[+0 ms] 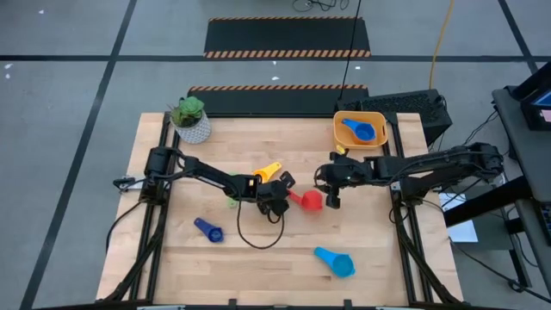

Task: Nest measuring cups in basket
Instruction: Stack the red measuring cup on top of the blue measuring cup into the bin

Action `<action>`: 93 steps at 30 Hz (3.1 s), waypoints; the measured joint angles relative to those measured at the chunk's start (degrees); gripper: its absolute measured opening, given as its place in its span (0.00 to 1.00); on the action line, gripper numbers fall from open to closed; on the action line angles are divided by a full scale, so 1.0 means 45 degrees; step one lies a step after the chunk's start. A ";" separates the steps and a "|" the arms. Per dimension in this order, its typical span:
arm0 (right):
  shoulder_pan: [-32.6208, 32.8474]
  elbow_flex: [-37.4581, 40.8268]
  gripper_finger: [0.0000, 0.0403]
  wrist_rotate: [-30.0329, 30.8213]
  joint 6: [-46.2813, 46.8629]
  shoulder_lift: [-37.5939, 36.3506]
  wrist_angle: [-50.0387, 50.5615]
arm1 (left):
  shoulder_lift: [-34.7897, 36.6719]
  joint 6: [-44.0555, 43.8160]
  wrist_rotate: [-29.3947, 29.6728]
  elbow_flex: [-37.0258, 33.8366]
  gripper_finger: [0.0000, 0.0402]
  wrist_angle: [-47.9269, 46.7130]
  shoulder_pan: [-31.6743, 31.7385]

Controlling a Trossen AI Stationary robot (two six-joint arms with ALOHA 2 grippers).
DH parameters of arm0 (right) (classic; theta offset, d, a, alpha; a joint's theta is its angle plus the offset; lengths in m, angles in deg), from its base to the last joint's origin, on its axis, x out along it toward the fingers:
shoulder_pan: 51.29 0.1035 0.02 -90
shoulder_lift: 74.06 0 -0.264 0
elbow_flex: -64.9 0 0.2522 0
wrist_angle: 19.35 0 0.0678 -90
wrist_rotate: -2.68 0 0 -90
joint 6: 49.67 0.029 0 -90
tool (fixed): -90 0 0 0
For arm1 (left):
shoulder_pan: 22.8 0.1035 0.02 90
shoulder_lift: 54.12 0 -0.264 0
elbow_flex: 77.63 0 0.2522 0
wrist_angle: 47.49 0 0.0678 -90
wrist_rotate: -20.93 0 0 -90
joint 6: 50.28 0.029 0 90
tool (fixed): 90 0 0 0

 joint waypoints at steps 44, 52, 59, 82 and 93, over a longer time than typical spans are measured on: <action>0.4096 -0.1141 0.45 1.1633 -0.5793 0.0575 -0.1220 | 0.3410 -0.8325 -0.8230 0.0553 0.02 -0.1779 0.3651; 0.3877 -0.1141 0.33 1.2396 -0.6917 0.1453 -0.1727 | 0.3410 -0.8607 -0.8252 0.0553 0.03 -0.2408 0.3892; 0.3458 -0.1137 0.18 1.2328 -0.6769 0.1570 -0.1731 | 0.3410 -0.8568 -0.8248 0.0553 0.04 -0.2466 0.3832; 0.2310 -0.1137 0.01 1.0643 -0.5718 0.1574 -0.1252 | 0.3400 -0.8484 -0.8307 0.0538 0.08 -0.2497 0.3824; 0.1945 -0.1137 0.00 1.0618 -0.4235 0.1511 -0.0480 | 0.4275 -0.8878 -0.6935 0.0546 0.25 -0.2897 0.3833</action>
